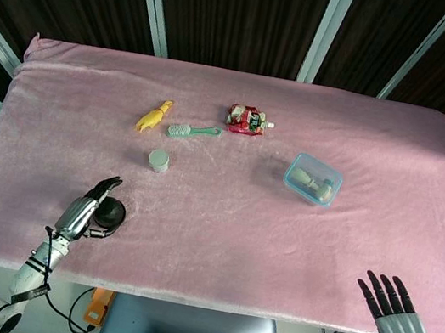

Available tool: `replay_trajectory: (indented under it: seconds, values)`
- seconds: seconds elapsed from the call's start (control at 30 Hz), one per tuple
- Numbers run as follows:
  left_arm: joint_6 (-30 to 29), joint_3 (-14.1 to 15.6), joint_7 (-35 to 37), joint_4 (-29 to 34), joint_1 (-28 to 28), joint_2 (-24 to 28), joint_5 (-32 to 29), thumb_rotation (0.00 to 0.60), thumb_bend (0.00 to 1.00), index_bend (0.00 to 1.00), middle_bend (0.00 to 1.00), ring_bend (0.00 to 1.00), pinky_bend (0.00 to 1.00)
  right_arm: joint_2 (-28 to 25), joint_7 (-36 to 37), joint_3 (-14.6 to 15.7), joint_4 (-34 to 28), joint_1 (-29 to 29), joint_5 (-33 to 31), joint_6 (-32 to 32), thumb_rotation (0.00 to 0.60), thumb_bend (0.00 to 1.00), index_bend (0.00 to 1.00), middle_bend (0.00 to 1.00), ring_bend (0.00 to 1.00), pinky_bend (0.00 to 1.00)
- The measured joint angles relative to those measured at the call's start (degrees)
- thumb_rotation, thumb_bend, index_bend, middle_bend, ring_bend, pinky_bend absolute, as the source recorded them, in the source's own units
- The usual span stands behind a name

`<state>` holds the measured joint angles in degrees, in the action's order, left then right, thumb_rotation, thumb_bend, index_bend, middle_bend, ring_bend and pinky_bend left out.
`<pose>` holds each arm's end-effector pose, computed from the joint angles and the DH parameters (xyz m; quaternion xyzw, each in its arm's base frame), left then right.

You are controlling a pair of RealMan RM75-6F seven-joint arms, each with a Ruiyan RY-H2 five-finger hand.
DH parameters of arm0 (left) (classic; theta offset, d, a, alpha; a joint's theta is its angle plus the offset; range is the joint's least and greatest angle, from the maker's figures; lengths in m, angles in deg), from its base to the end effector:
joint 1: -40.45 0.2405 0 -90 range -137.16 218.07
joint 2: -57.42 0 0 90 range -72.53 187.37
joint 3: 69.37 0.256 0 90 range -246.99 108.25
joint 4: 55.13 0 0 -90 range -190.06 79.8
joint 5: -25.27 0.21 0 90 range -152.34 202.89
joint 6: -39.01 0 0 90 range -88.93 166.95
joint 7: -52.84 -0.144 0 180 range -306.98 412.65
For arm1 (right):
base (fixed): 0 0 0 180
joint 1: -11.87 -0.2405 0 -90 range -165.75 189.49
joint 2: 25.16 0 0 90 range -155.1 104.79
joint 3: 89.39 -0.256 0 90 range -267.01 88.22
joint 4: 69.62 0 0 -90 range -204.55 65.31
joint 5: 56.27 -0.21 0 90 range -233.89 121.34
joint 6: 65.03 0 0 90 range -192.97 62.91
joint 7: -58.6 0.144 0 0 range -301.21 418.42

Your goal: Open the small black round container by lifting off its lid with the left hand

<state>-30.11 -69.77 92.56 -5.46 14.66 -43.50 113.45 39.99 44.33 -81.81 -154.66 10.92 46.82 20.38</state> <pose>-0.2863 0.2892 -0.0326 -0.5906 -0.5440 -0.4955 0.3312 -0.3193 -0.1144 0.1247 0.7566 -0.2758 0.2705 0.5275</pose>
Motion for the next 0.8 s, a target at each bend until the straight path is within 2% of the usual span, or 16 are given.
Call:
replay_trajectory:
  seconds: [0.43,0.6,0.67,0.8]
  values:
    - [0.90,0.18,-1.16,-0.57,0.26,0.06,-0.46,0.600,0.31,0.00,0.00,0.00,0.14,-0.04,-0.34,0.03,-0.18,-0.23,-0.09,-0.57,0.600,0.05,0.00,0.00,0.00,0.05]
    - [2.78,0.10,-1.62,-0.53,0.30,-0.19,-1.38,0.600,0.31,0.10,0.01,0.01,0.15,-0.08,-0.42,0.14,-0.26,-0.31,0.03,-0.75,0.600,0.05,0.00,0.00,0.00,0.05]
    - [3.70,0.10,-2.18,-0.31,0.26,-0.20,-1.77,0.600,0.31,0.13,0.08,0.09,0.23,-0.08,-0.45,0.10,-0.27,-0.36,-0.06,-0.85,0.600,0.05,0.00,0.00,0.00,0.05]
    - [3.78,0.12,-2.99,-0.30,0.41,-0.56,-1.96,0.600,0.32,0.19,0.23,0.28,0.45,-0.17,-0.64,0.06,-0.47,-0.45,-0.27,-1.16,0.600,0.05,0.00,0.00,0.00,0.05]
